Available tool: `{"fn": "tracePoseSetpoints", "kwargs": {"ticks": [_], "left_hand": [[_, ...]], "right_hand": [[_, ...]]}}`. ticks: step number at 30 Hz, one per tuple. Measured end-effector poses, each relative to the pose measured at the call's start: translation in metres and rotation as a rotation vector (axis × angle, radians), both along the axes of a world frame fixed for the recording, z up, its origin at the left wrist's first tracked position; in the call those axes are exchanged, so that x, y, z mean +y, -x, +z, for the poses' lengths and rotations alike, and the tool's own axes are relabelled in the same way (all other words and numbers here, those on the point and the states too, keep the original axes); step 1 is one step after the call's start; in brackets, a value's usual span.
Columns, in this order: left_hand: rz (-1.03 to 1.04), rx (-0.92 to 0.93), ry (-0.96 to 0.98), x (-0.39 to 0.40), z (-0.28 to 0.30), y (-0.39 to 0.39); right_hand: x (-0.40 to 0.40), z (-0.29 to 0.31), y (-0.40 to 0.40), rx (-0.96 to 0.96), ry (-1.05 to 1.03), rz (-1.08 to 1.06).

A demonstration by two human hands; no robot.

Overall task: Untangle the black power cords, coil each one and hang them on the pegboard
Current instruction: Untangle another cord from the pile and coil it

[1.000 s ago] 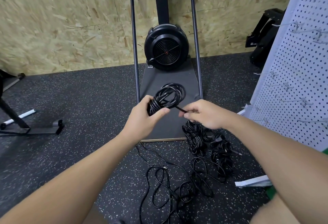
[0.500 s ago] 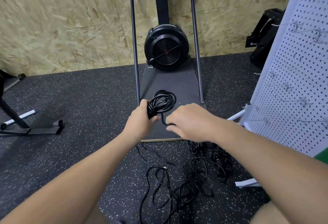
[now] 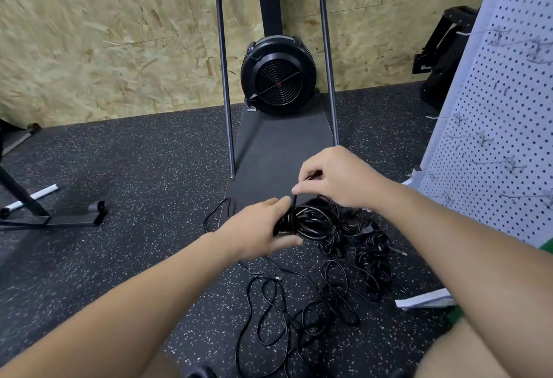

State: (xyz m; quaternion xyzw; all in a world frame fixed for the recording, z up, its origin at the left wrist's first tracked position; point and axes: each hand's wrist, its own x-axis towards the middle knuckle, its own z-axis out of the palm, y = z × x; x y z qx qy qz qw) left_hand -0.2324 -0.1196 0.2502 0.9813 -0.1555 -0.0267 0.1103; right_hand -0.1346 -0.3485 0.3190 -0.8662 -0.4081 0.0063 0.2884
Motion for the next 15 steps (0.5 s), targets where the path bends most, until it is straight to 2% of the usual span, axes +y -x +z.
{"fn": "tracePoseSetpoints", "kwargs": {"ticks": [4, 8, 12, 15], "left_hand": [[-0.157, 0.025, 0.17, -0.011, 0.017, 0.013], [-0.156, 0.037, 0.389, -0.018, 0.037, 0.023], [-0.107, 0.02, 0.568, -0.019, 0.043, 0.027], [-0.004, -0.036, 0.66, -0.018, 0.04, 0.024]], "right_hand": [[-0.016, 0.0, -0.014, 0.213, -0.161, -0.057], [-0.028, -0.005, -0.024, 0.398, -0.224, -0.058], [-0.034, -0.012, -0.027, 0.547, -0.132, -0.046], [-0.033, -0.016, -0.023, 0.531, -0.022, -0.035]]}}
